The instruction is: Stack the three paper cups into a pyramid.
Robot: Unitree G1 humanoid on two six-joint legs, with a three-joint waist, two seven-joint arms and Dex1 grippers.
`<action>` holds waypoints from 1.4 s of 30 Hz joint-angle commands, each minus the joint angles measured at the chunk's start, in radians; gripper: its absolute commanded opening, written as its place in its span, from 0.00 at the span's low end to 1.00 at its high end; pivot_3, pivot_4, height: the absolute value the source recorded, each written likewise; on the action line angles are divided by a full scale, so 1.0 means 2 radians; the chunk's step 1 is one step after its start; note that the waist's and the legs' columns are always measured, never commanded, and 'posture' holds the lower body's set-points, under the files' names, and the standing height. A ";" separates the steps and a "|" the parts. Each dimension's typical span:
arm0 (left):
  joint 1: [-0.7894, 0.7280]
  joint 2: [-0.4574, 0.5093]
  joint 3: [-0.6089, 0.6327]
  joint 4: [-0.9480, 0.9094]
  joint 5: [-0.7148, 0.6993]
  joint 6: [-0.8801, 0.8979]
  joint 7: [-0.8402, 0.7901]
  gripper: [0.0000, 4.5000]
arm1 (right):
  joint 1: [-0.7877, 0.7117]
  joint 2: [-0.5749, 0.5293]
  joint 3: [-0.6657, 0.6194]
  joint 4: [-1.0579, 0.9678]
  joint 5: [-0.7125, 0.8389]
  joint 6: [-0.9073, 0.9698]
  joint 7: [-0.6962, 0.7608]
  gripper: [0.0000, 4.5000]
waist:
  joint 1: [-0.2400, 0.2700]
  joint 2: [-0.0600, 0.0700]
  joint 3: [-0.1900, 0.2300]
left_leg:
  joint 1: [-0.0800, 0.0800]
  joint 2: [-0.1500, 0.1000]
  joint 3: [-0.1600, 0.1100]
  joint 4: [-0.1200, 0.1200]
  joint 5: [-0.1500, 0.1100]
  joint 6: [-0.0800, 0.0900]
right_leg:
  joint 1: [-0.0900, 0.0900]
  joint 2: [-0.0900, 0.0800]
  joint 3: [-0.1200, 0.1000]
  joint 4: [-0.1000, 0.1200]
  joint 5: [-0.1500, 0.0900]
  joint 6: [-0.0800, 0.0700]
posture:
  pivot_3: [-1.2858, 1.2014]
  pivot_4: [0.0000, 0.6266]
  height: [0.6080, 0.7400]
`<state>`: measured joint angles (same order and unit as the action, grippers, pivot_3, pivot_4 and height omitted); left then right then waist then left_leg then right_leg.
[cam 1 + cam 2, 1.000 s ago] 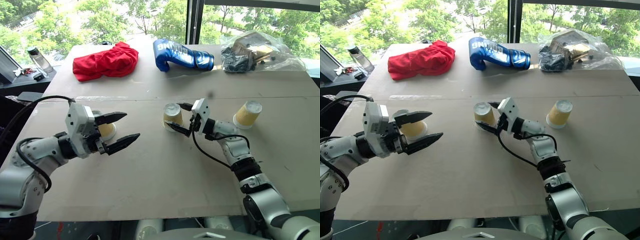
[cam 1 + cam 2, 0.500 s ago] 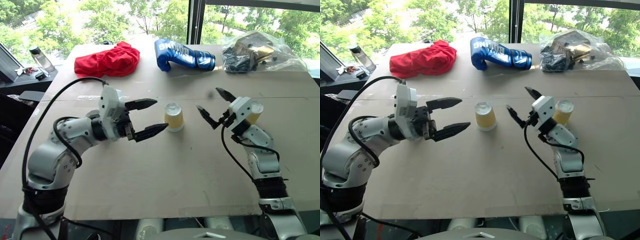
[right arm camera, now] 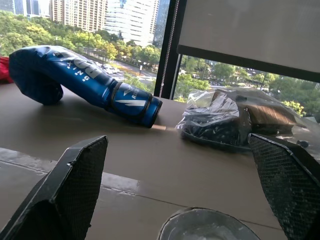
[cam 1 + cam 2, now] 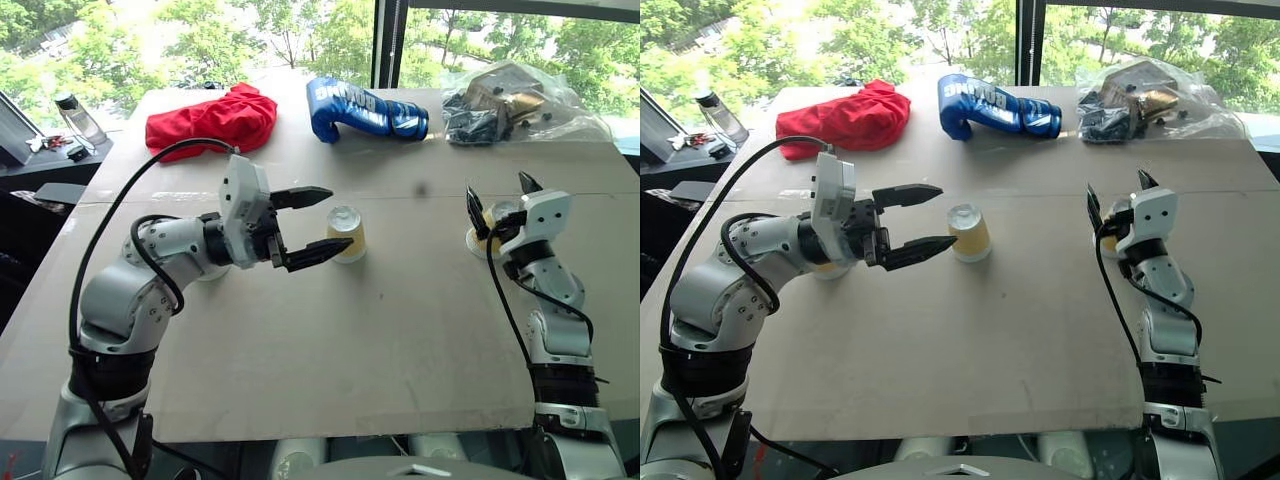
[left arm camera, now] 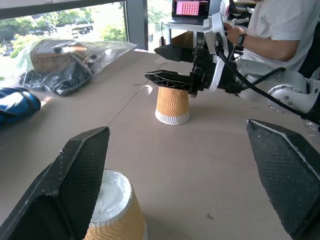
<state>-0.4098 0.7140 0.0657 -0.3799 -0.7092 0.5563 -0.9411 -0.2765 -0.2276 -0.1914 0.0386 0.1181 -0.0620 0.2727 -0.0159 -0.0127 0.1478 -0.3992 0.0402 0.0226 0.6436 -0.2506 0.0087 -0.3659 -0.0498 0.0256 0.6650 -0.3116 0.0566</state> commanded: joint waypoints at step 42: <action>-0.014 0.000 -0.012 -0.012 0.012 0.000 -0.005 1.00 | 0.029 0.018 -0.009 -0.030 0.058 0.033 -0.016 0.57 | 0.000 0.000 0.000 | 0.000 0.000 0.000 0.000 0.000 0.000 | 0.000 0.000 0.000 0.000 0.000 0.000 | 0.52 0.24 1.00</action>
<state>-0.4243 0.7136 0.0301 -0.3808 -0.6870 0.5616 -0.9516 -0.2212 -0.1845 -0.2082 0.0209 0.2230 0.0181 0.2353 -0.0163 -0.0126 0.1479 -0.3992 0.0399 0.0225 0.6440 -0.2507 0.0089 -0.3656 -0.0496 0.0257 0.6651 -0.3116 0.0565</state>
